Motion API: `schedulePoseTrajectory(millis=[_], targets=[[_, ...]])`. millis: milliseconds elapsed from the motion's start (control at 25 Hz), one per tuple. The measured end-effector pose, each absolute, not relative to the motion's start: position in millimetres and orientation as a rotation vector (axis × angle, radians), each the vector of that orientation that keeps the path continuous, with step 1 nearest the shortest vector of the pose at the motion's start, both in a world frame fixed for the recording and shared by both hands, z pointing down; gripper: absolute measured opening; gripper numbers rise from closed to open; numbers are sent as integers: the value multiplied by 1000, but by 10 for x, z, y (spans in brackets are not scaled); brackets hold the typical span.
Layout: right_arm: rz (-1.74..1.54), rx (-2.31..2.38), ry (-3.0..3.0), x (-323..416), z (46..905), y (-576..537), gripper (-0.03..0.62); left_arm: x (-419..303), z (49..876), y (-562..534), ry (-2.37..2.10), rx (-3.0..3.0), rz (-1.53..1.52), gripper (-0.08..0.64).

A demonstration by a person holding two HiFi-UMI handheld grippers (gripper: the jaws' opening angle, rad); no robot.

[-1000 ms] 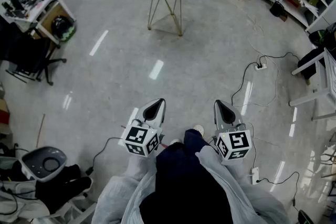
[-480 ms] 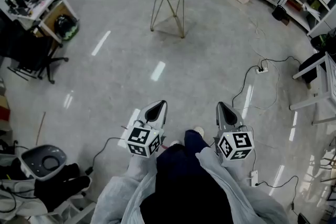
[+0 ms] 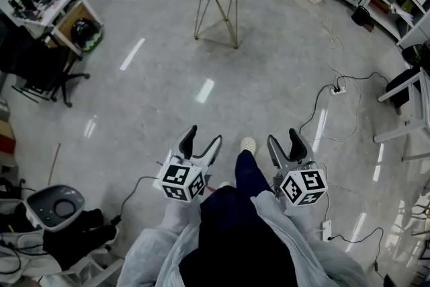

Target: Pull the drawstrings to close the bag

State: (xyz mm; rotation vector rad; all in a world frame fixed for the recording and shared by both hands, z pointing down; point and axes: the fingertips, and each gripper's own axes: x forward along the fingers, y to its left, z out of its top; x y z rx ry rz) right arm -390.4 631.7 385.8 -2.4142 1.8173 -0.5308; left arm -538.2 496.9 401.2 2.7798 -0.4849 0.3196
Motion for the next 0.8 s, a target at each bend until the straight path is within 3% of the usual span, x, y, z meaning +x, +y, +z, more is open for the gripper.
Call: schedulePoseTrajectory(millis=[160,360,800], targets=[[-541,-2402,1837,-3704,3876,6152,299,-5236,3992,4828,-492,2783,313,325],[-552,-2374,1863,-3327,3924,5843,298,-4861,4009,4582,-479,2806,322,247],[-534,-2347,1945,-2224,3849,5012,288,-3838,3888,3765,-554,2784,257,247]])
